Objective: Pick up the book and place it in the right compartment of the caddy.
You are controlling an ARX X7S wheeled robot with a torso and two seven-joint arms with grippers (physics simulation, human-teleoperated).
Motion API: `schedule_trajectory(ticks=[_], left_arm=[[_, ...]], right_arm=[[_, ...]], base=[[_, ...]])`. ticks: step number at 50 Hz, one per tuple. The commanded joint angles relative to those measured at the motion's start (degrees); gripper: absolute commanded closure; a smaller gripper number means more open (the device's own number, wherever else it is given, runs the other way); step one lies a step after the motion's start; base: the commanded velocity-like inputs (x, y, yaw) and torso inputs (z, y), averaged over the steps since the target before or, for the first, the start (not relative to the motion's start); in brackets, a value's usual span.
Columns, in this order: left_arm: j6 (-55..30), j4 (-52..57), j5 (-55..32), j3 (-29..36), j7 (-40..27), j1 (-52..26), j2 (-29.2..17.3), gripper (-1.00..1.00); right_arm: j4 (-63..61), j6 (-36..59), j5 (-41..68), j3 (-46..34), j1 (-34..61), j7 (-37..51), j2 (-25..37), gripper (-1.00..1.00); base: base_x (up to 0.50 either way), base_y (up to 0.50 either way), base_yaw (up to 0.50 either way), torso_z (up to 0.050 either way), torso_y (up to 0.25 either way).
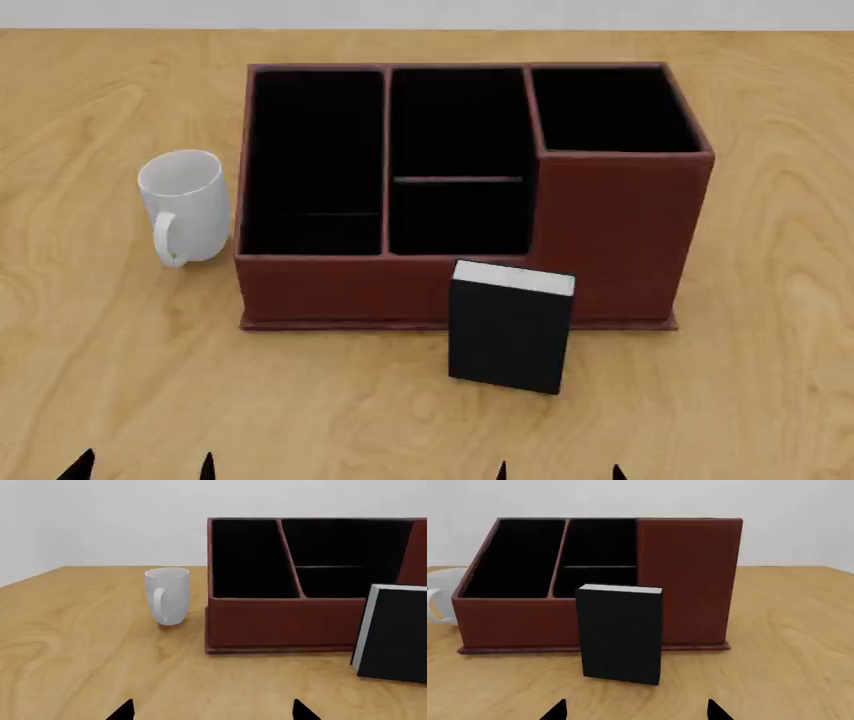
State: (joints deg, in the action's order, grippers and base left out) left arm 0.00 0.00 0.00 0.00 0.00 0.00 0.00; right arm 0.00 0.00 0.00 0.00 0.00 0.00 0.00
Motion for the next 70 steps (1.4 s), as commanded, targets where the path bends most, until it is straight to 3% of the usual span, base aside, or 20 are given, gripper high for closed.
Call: schedule_trajectory(ticks=[1, 11, 21, 36, 50, 64, 70], left_arm=[[0.0, 0.0, -0.6, 0.6, -0.6, 0.0, -0.6, -1.00], [-1.8, 1.2, -3.7, 2.4, -2.0, -0.3, -2.4, -1.00], [-8.9, 11.3, -5.2, 3.4, -2.5, -2.1, -4.6, -1.00], [-26.9, 29.6, -11.1, 0.7, -4.1, -13.5, -7.1, -1.00], [-44.8, 43.6, -10.4, -0.3, -9.0, -23.2, -11.9, -1.00], [-61.9, 54.5, -18.5, -6.1, -10.4, -36.0, -10.7, -1.00], [-62.9, 55.7, -18.8, -6.5, -10.9, -37.8, -11.3, -1.00]], right_arm=[[0.0, 0.0, 0.5, -0.7, 0.0, 0.7, 0.5, -1.00], [-1.2, 1.6, 3.1, -2.3, 0.0, 3.2, 2.2, -1.00], [-8.4, 6.7, 4.3, -2.6, 1.1, 4.7, 4.3, -1.00], [-23.8, 20.9, 6.5, -1.4, 10.8, 6.2, 7.9, -1.00], [-37.7, 37.0, 10.3, 1.3, 21.3, 8.3, 10.6, -1.00], [-46.2, 49.7, 12.6, 3.2, 28.9, 9.7, 13.1, -1.00], [-47.3, 50.9, 13.0, 3.4, 29.6, 10.1, 13.3, -1.00]], base=[[0.00, 0.00, 0.00, 0.000, 0.000], [0.00, 0.00, 0.00, 0.000, 0.000], [0.00, 0.00, 0.00, 0.000, 0.000], [0.00, 0.00, 0.00, 0.000, 0.000], [0.00, 0.00, 0.00, 0.000, 0.000], [0.00, 0.00, 0.00, 0.000, 0.000], [0.00, 0.00, 0.00, 0.000, 0.000]])
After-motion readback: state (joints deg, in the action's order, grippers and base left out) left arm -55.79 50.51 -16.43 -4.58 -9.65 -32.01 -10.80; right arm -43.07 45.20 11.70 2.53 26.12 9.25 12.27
